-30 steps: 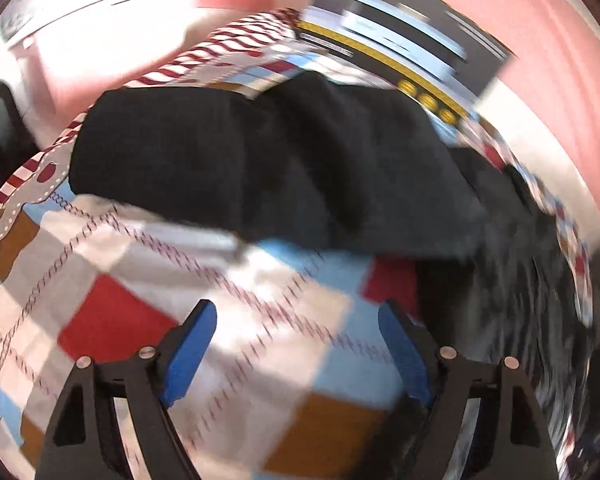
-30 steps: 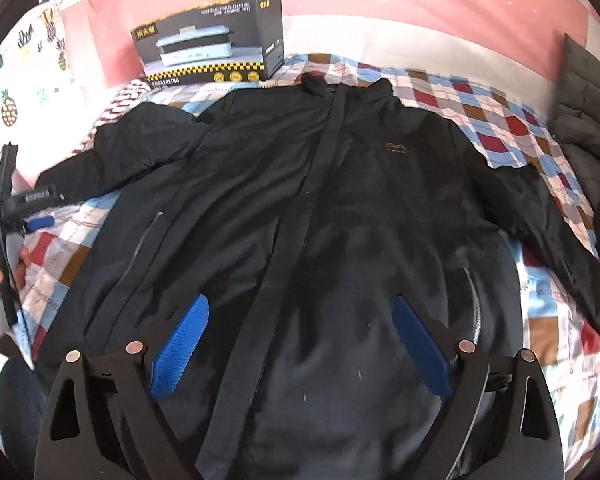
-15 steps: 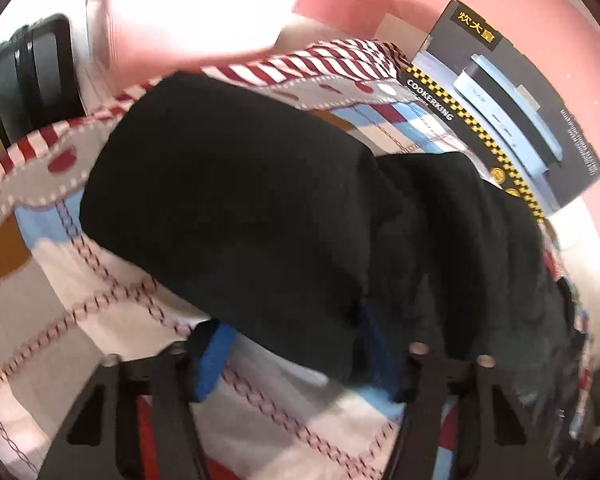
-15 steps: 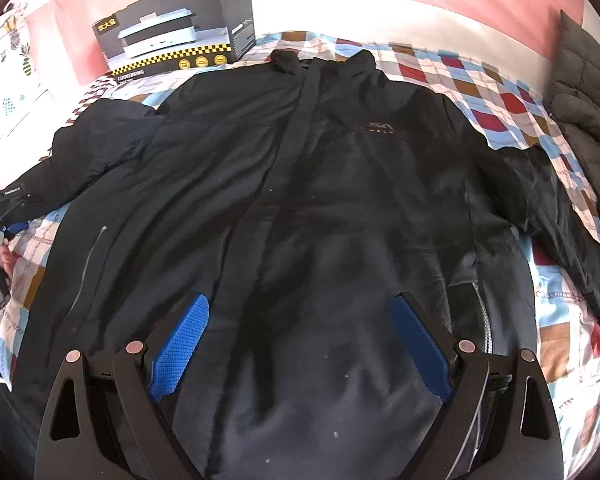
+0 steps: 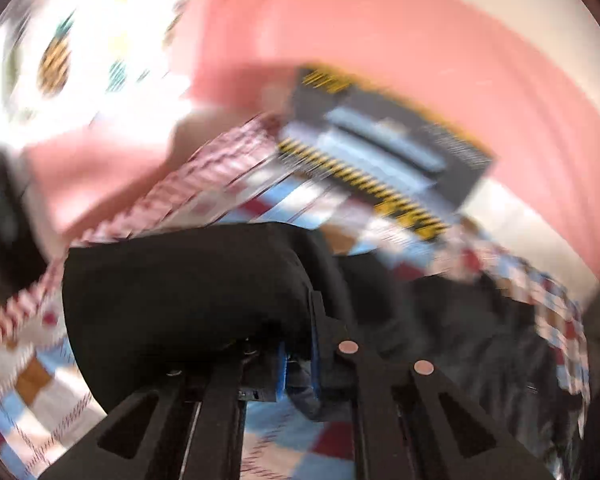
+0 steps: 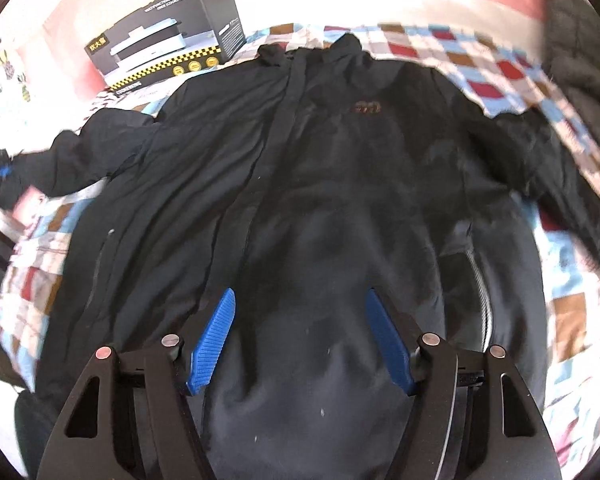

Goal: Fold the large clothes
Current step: 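Grasp the jacket sleeve with the left tool and fold it across the body, then lower the sleeve onto the jacket body and open the left tool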

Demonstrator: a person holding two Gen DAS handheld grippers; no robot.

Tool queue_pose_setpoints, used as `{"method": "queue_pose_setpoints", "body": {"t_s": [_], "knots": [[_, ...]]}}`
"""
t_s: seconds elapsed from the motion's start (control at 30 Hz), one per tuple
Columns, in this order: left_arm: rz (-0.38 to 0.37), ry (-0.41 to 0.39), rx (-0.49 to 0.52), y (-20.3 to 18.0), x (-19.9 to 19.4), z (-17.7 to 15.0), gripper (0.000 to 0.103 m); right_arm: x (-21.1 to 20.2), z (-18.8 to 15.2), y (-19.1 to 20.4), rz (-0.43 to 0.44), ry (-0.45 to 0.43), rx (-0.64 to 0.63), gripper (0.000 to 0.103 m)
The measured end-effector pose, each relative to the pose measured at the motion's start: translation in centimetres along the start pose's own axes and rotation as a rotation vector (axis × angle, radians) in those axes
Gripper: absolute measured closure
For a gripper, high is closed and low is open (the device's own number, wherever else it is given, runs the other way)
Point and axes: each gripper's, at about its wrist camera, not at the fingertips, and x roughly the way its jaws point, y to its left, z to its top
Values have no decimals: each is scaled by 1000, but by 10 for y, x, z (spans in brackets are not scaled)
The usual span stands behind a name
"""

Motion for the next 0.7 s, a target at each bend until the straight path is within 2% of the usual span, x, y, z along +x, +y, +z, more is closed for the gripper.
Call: {"method": "queue_pose_setpoints", "body": {"t_s": [0.17, 0.33, 0.5, 0.63, 0.7], "knots": [[-174, -79, 150, -92, -34, 29, 94, -10, -8, -18, 5, -11, 47, 35], [-342, -53, 258, -186, -38, 19, 94, -19, -15, -44, -10, -26, 102, 35], [-438, 73, 356, -274, -8, -37, 94, -21, -22, -72, -31, -26, 156, 35], [-441, 205, 437, -324, 40, -94, 94, -21, -28, -93, -57, -18, 189, 35], [-421, 258, 475, -339, 60, -123, 89, -21, -30, -101, -70, -16, 199, 35]]}}
